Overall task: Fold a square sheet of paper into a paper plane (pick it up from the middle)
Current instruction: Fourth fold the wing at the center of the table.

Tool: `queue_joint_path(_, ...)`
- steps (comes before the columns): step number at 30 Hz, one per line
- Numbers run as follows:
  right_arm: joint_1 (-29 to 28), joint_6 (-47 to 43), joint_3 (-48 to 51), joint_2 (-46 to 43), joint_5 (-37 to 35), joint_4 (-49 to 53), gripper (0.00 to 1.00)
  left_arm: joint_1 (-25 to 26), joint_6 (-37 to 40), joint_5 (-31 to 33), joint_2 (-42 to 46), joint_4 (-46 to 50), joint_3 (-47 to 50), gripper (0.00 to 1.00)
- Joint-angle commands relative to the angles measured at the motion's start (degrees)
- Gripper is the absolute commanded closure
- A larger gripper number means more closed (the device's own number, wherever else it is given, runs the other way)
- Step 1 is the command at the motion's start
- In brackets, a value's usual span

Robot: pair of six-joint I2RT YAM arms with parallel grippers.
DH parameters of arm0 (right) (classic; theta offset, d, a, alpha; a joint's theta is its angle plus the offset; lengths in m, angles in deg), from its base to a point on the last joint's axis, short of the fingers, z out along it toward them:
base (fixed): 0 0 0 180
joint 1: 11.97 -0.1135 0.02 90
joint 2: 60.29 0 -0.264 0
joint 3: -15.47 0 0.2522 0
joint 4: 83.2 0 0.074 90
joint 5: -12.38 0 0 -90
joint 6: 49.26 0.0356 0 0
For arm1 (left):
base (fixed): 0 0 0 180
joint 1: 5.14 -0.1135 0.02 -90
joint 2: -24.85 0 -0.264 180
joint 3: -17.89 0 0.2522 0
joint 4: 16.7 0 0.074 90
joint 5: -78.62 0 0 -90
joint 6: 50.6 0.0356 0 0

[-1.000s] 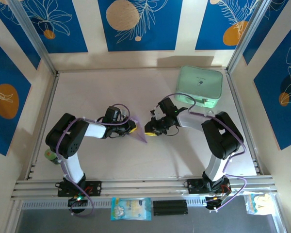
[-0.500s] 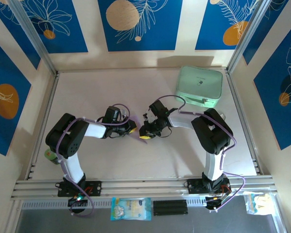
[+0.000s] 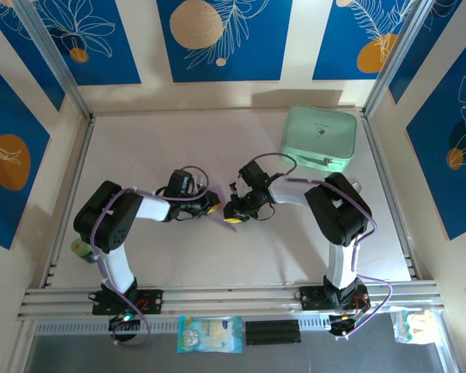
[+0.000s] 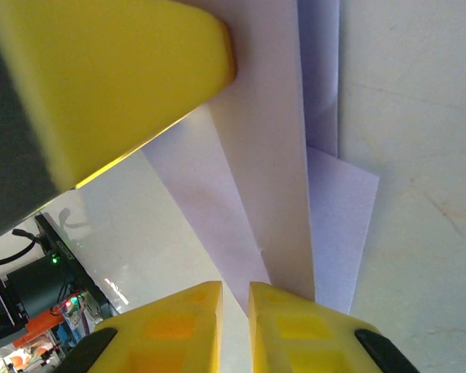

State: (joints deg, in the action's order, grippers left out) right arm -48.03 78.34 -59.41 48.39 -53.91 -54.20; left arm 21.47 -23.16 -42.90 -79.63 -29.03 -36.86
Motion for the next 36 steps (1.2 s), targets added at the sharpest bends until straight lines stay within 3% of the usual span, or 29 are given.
queue_joint_path(1, -0.2, 0.4, 0.5, 1.5, 0.3, 0.7, 0.83, -0.5, -0.2, -1.5, -1.0, -0.9, -0.5, 0.81)
queue_joint_path(12, -0.1, 0.4, 0.5, 2.9, 0.4, 0.9, 0.83, -0.5, 0.3, -1.4, 0.0, 0.4, -1.0, 0.79)
queue_joint_path(23, 0.4, -0.8, 0.0, 1.1, 0.4, 2.3, 0.83, -0.6, 6.7, 0.6, 4.4, 10.7, -4.4, 0.77)
queue_joint_path(36, 0.6, -1.2, 0.1, 0.7, 1.3, 2.7, 0.83, -0.9, 9.1, 1.3, 0.6, 13.3, -7.7, 0.79)
